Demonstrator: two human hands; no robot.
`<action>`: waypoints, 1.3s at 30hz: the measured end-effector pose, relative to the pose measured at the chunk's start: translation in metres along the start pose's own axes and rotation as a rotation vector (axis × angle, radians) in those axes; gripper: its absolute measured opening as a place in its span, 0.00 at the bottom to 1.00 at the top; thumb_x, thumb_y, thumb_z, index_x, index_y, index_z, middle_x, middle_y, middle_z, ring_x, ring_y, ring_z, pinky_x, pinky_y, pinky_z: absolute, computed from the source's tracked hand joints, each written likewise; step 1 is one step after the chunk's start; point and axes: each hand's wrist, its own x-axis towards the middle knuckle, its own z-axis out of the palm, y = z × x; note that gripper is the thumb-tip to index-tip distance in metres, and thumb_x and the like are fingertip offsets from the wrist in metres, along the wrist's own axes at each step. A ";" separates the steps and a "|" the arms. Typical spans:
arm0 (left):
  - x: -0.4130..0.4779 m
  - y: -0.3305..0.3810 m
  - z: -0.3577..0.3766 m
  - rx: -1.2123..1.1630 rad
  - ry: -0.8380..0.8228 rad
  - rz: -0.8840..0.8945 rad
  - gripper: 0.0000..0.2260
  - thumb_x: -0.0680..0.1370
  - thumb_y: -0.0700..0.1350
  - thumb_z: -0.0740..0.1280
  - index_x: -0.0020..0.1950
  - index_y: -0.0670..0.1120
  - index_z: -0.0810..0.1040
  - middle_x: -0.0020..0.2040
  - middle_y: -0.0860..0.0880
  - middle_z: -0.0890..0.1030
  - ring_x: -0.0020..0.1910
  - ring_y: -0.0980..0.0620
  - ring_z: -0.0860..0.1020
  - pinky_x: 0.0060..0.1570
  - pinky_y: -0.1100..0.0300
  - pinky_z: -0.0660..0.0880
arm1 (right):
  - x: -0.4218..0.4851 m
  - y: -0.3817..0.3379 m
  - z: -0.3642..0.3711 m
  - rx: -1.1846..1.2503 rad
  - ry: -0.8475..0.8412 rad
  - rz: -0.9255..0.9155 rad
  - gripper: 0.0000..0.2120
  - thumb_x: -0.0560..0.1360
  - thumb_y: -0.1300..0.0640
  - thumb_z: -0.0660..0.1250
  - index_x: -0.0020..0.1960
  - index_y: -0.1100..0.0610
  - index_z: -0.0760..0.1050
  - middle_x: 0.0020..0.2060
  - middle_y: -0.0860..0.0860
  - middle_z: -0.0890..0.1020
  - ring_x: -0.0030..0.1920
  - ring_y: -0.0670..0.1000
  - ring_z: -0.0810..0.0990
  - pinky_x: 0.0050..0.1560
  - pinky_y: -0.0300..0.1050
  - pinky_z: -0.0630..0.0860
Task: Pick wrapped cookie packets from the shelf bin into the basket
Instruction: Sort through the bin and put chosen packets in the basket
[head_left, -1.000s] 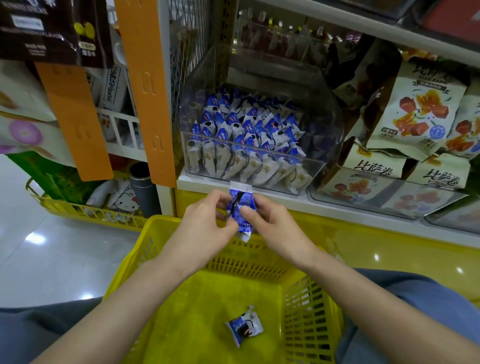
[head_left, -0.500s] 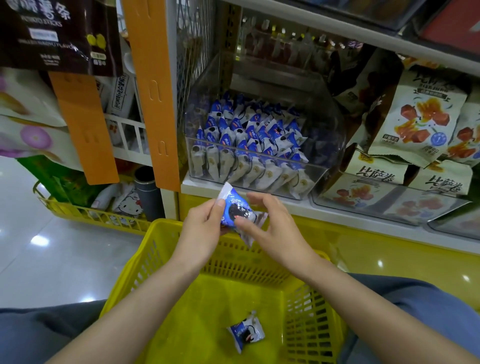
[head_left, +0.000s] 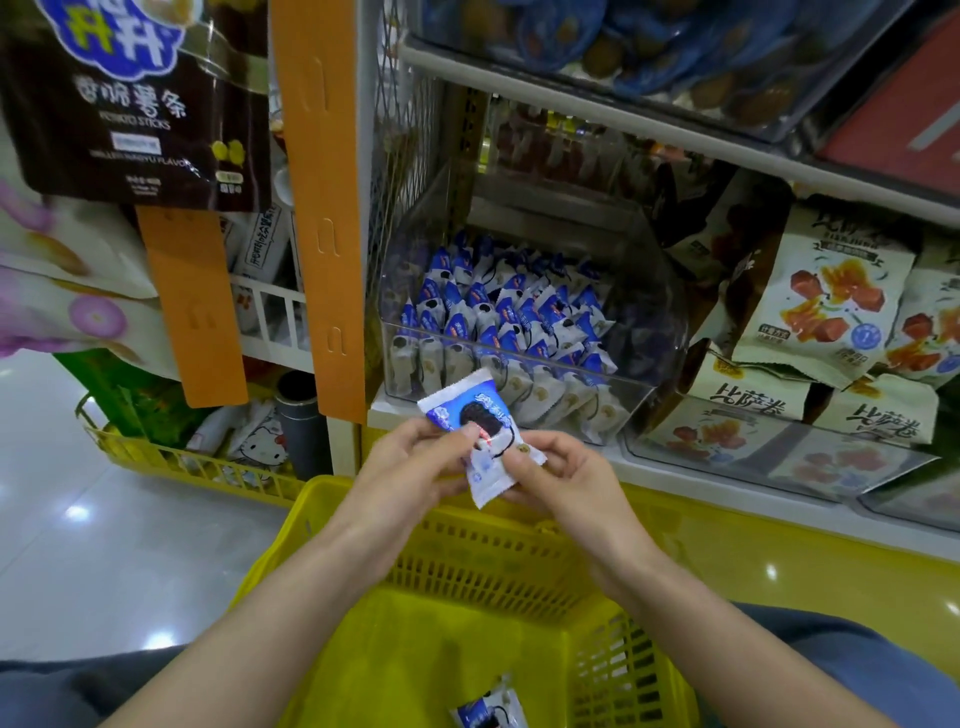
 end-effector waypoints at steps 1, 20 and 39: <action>-0.001 0.000 0.002 0.081 0.007 0.035 0.09 0.75 0.40 0.66 0.55 0.42 0.76 0.48 0.44 0.84 0.46 0.49 0.82 0.48 0.57 0.79 | 0.000 -0.001 0.000 0.003 0.004 -0.016 0.09 0.74 0.65 0.66 0.54 0.63 0.73 0.43 0.53 0.83 0.35 0.41 0.82 0.35 0.33 0.76; 0.059 0.057 -0.016 1.402 0.052 0.786 0.13 0.80 0.52 0.55 0.60 0.51 0.72 0.55 0.52 0.76 0.55 0.52 0.70 0.51 0.62 0.58 | 0.129 -0.108 -0.008 -0.359 0.421 -0.431 0.06 0.76 0.53 0.65 0.48 0.56 0.74 0.36 0.45 0.75 0.36 0.40 0.75 0.40 0.37 0.70; 0.068 0.053 -0.018 1.496 0.060 0.907 0.13 0.78 0.49 0.55 0.46 0.47 0.79 0.41 0.51 0.81 0.42 0.50 0.76 0.47 0.55 0.69 | 0.221 -0.119 0.003 -1.327 0.087 -0.008 0.14 0.75 0.47 0.65 0.39 0.56 0.70 0.32 0.50 0.74 0.33 0.48 0.74 0.29 0.39 0.66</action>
